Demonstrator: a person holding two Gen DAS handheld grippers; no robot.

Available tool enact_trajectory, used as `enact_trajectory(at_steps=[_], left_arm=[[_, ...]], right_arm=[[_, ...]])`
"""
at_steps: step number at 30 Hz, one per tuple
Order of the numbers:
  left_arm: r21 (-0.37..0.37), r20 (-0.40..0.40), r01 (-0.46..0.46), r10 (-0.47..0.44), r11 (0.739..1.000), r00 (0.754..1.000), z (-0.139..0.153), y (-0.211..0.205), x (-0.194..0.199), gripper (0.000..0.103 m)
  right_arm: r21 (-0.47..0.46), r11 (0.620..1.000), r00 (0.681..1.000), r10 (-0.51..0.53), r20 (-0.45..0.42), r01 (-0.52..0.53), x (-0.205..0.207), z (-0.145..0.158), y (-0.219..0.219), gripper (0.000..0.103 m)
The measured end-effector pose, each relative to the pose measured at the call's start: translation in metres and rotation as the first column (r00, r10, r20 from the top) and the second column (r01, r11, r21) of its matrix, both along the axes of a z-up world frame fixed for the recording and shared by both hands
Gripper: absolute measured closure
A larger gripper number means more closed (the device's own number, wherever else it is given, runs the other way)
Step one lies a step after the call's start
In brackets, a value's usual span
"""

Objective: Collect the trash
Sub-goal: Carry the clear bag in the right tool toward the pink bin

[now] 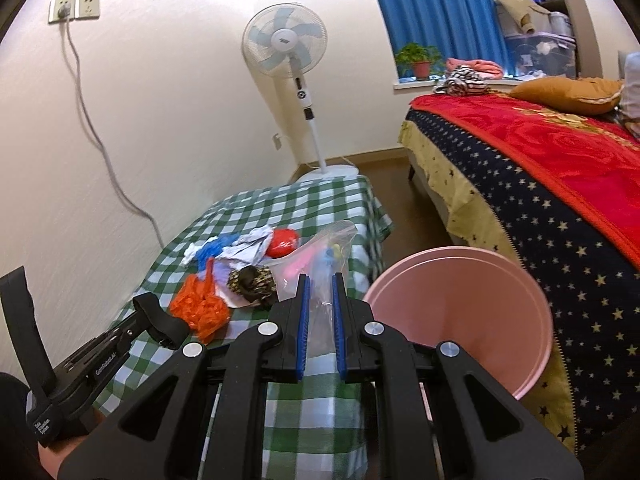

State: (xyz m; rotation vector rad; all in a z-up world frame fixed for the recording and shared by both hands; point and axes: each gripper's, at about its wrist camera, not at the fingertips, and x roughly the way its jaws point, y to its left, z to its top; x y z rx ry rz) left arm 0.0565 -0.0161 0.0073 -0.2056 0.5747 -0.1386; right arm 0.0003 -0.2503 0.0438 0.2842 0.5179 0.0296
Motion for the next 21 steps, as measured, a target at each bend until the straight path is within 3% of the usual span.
enact_trajectory(at_steps=[21], left_arm=[[0.006,0.025,0.132,-0.132,0.991,0.991,-0.001,-0.046,0.011,0.099]], right_arm=[[-0.013,0.989,0.989,-0.146,0.027,0.146,0.002,0.008,-0.048,0.092]])
